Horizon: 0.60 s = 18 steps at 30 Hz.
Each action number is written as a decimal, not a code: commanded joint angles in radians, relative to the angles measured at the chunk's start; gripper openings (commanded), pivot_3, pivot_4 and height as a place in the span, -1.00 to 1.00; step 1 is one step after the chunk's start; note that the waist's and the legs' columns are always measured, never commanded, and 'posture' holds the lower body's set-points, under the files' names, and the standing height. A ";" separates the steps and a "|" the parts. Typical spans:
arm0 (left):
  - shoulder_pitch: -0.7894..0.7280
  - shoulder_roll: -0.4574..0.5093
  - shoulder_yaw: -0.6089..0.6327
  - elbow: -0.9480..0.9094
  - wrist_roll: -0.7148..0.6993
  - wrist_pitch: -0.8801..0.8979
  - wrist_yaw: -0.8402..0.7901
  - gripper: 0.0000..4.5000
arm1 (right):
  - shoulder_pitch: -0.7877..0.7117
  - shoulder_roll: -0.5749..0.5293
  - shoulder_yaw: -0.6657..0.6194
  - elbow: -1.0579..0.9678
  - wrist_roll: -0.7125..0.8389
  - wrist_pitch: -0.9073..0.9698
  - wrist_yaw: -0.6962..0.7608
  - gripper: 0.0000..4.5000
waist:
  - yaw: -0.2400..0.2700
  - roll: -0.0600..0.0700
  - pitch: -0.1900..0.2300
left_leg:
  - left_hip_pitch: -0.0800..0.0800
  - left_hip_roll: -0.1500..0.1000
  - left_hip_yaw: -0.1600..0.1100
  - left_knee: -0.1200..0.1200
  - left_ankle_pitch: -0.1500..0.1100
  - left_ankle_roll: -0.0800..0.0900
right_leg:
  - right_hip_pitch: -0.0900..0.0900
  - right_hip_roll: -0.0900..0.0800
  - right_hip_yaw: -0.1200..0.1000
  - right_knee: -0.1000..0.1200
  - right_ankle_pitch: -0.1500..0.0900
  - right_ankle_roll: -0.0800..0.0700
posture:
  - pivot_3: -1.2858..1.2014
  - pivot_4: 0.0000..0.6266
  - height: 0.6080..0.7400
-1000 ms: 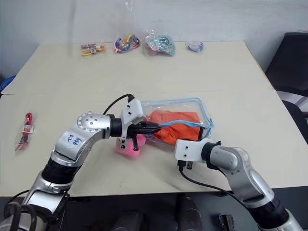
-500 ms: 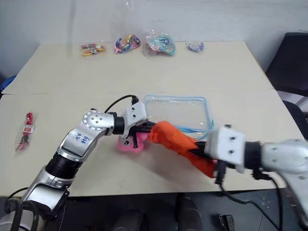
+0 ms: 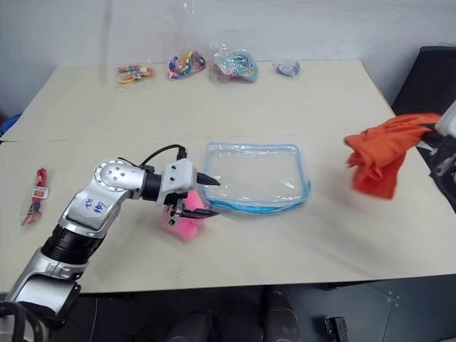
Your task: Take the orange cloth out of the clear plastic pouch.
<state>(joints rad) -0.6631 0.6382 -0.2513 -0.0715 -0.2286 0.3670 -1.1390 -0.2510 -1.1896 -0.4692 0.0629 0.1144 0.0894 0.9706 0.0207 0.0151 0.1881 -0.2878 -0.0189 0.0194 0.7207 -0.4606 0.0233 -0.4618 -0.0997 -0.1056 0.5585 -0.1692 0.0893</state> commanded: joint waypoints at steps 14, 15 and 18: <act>-0.050 0.013 0.123 -0.102 -0.176 0.144 -0.026 0.82 | -0.016 0.215 0.070 -0.132 -0.095 -0.073 -0.323 -1.00 | -0.030 0.008 0.000 | 0.005 0.002 0.003 -0.002 0.002 -0.004 | 0.001 0.002 0.005 0.000 0.003 -0.002 | 0.03 -0.52 1.00; -0.054 0.007 0.122 -0.101 -0.176 0.142 -0.022 0.82 | -0.060 0.212 0.085 -0.125 -0.105 -0.059 -0.332 -1.00 | -0.028 0.008 0.000 | 0.005 0.003 0.004 -0.002 0.003 -0.005 | 0.001 0.003 0.004 0.000 0.002 -0.003 | 0.03 -0.52 1.00; -0.065 -0.011 0.118 -0.092 -0.172 0.138 -0.012 0.82 | -0.216 0.179 0.135 -0.042 -0.142 -0.056 -0.353 -1.00 | -0.020 0.008 0.000 | 0.004 0.003 0.004 -0.002 0.003 -0.006 | 0.000 0.003 0.003 0.000 0.002 -0.004 | 0.03 -0.52 1.00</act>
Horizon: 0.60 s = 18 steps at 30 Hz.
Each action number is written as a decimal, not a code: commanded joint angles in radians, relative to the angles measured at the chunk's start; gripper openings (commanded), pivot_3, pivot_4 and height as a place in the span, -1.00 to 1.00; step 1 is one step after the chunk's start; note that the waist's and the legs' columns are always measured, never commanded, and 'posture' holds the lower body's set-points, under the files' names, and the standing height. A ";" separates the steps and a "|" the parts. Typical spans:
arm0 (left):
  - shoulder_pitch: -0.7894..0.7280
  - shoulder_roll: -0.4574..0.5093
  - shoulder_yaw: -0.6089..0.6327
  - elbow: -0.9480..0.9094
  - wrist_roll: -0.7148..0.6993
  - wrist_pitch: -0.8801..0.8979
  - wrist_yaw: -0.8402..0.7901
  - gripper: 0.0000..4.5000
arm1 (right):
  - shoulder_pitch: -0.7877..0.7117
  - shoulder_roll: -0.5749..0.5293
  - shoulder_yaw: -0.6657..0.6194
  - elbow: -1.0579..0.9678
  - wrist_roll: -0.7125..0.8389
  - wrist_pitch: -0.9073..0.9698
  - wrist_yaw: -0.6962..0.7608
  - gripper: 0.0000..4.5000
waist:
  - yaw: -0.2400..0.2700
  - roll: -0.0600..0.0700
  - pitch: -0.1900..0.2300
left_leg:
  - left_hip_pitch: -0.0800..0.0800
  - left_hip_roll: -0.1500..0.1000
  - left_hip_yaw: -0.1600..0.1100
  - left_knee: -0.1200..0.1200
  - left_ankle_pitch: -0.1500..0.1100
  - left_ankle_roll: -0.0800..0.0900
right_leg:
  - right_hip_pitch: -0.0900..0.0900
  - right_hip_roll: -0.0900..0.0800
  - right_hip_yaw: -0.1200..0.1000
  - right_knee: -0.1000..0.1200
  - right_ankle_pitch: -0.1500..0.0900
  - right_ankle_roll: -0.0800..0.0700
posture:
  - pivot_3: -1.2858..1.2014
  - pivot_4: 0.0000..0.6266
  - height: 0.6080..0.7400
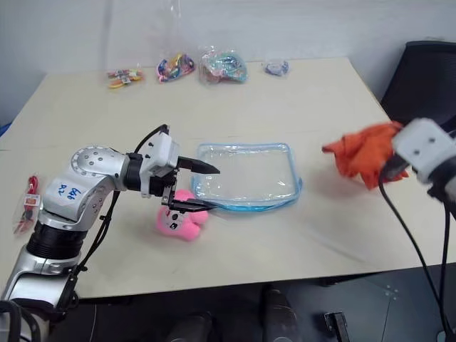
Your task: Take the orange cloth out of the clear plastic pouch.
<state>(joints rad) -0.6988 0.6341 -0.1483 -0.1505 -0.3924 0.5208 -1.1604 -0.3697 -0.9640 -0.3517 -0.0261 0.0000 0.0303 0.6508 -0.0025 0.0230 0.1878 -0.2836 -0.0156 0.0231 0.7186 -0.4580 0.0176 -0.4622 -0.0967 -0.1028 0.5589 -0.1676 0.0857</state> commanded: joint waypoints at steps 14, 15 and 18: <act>-0.007 -0.011 0.014 -0.021 -0.004 -0.036 0.014 0.82 | 0.425 -0.045 -0.043 0.123 -0.126 -0.336 -0.032 -1.00 | 0.021 -0.001 0.000 | -0.006 -0.002 -0.002 0.002 0.000 0.002 | 0.001 -0.003 -0.003 -0.003 0.001 0.002 | 0.03 -0.52 1.00; -0.011 -0.009 0.016 -0.020 -0.008 -0.034 0.009 0.82 | 0.443 -0.041 -0.044 0.118 -0.134 -0.345 -0.043 -1.00 | 0.017 -0.001 0.000 | -0.004 -0.002 -0.001 0.002 0.000 0.002 | 0.002 -0.002 -0.002 -0.002 0.001 0.002 | 0.03 -0.52 1.00; -0.029 -0.004 0.028 -0.007 -0.022 -0.026 -0.004 0.82 | 0.472 -0.047 -0.055 0.113 -0.147 -0.368 -0.062 -1.00 | 0.003 -0.001 0.000 | -0.001 -0.001 0.002 0.001 0.001 0.001 | 0.002 -0.002 0.001 -0.001 0.002 0.001 | 0.03 -0.52 1.00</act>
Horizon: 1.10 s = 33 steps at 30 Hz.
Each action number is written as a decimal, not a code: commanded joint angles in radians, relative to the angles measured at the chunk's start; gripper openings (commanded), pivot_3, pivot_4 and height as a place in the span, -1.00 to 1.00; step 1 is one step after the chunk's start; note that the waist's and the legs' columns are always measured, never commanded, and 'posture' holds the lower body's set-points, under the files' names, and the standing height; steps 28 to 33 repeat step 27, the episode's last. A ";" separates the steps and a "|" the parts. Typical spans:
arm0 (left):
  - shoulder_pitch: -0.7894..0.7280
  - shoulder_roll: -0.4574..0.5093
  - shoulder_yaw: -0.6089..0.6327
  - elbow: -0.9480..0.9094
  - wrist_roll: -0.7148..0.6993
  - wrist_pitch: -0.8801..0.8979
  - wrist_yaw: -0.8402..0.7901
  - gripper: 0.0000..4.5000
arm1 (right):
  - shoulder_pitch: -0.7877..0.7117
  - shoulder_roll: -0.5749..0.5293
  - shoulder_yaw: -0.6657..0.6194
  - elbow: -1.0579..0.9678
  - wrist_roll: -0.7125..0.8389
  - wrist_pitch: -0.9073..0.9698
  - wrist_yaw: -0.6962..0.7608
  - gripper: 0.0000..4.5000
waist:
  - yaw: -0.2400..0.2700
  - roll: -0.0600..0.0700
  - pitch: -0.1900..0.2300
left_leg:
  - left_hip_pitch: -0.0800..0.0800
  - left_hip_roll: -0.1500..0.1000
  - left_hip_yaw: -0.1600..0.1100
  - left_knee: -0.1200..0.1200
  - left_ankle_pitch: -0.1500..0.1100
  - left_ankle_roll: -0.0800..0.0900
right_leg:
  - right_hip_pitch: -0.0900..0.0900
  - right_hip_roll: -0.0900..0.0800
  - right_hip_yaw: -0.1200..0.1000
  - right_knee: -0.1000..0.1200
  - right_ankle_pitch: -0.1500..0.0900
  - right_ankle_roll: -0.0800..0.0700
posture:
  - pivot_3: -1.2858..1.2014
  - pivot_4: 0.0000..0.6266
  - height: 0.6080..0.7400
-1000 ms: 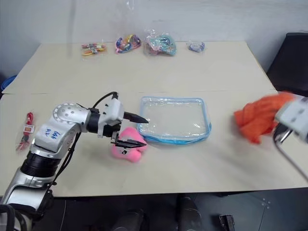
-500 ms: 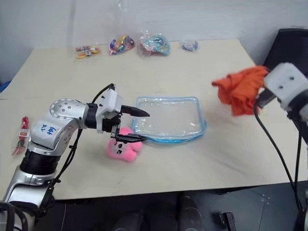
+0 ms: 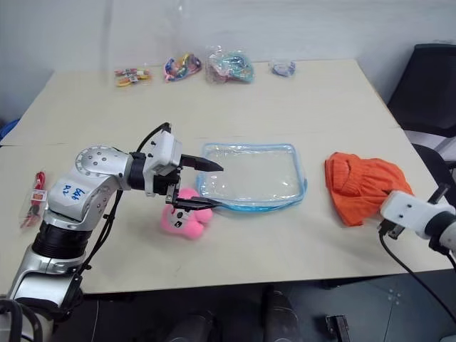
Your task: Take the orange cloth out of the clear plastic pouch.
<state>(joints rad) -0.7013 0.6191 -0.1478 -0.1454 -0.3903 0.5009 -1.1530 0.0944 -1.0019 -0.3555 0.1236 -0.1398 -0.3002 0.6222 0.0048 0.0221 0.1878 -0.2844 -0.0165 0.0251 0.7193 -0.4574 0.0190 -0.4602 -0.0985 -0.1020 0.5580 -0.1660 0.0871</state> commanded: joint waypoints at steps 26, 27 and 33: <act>-0.239 0.108 0.083 0.280 -0.089 -0.018 -0.288 0.83 | 0.731 0.249 -0.964 -0.614 0.903 1.111 0.407 0.99 | 0.025 -0.001 0.000 | -0.001 0.000 -0.003 -0.002 -0.002 0.004 | 0.001 0.002 0.000 -0.003 0.000 -0.001 | 0.03 -0.52 1.00; -0.242 0.107 0.081 0.287 -0.082 -0.032 -0.295 0.83 | 0.730 0.258 -0.958 -0.617 0.906 1.117 0.385 0.99 | 0.025 -0.001 0.000 | -0.001 0.000 -0.003 -0.002 -0.003 0.005 | 0.001 0.002 0.000 -0.003 0.000 -0.001 | 0.03 -0.52 1.00; -0.242 0.107 0.081 0.287 -0.082 -0.032 -0.295 0.83 | 0.730 0.258 -0.958 -0.617 0.906 1.117 0.385 0.99 | 0.025 -0.001 0.000 | -0.001 0.000 -0.003 -0.002 -0.003 0.005 | 0.001 0.002 0.000 -0.003 0.000 -0.001 | 0.03 -0.52 1.00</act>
